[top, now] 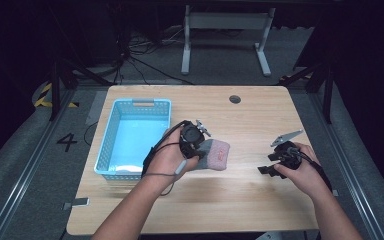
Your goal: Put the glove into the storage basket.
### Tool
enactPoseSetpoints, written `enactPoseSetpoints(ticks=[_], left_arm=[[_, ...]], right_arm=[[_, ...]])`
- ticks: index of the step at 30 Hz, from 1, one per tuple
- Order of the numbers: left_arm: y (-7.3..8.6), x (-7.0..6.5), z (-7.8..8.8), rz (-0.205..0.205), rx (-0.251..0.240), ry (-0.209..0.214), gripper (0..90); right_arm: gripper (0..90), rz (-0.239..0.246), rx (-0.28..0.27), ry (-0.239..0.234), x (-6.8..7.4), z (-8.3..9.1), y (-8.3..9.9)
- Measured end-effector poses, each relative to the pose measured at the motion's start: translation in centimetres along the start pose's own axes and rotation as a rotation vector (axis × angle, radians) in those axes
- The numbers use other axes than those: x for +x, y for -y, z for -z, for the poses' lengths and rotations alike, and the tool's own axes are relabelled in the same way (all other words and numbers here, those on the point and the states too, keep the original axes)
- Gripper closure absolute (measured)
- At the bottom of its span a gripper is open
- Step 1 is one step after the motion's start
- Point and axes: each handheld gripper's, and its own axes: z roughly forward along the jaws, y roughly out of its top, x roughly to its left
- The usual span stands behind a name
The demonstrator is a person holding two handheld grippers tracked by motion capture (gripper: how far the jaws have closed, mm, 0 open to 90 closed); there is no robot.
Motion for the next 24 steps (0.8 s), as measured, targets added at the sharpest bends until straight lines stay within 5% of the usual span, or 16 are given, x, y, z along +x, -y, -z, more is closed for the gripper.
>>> enactPoseSetpoints(ticks=[16,24], left_arm=[[3.0,4.4,4.2,0.069,-0.047,-0.064,73.4],[4.2,6.9,5.0,0.096,-0.071,-0.053,73.4]], right_arm=[[30.7,0.005,0.018,-0.008,0.1,-0.8,-0.6],[30.7,-0.005,0.026,-0.006,0.1,-0.9,-0.2]])
